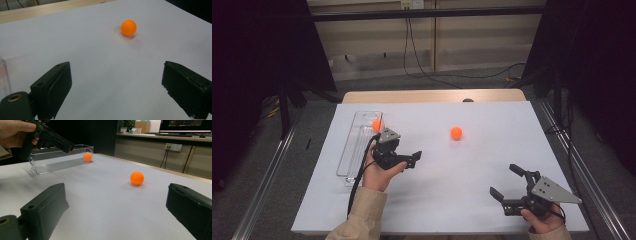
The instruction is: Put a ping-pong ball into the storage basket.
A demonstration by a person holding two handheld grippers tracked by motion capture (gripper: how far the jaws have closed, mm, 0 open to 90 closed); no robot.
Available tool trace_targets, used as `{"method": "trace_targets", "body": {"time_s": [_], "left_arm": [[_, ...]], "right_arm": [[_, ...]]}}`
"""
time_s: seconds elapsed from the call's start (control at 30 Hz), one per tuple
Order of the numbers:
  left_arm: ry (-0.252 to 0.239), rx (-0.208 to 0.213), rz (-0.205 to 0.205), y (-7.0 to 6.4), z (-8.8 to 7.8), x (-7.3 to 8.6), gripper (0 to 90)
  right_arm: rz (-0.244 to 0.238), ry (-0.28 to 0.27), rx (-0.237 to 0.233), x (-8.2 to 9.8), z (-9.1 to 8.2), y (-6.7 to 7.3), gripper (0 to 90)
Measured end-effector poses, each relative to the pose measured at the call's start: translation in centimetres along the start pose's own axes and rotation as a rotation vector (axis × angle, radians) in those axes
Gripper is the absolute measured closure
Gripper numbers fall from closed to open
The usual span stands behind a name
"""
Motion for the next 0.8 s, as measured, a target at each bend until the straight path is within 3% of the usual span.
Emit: {"method": "trace_targets", "body": {"time_s": [0.4,0.8], "left_arm": [[-0.015,0.008,0.000,-0.9,1.0,-0.4,9.0],[0.008,0.012,0.005,-1.2,2.5,0.0,8.5]], "right_arm": [[-0.006,-0.002,-0.010,-0.1,0.3,0.1,2.5],[-0.003,0.004,-0.009,0.0,0.3,0.0,2.5]]}}
Point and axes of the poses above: each handheld gripper's, and its own axes: z roughly forward along the jaws, x roughly out of its underside, y roughly to its left, the point moved 7 cm from there along z, roughly forward along the jaws
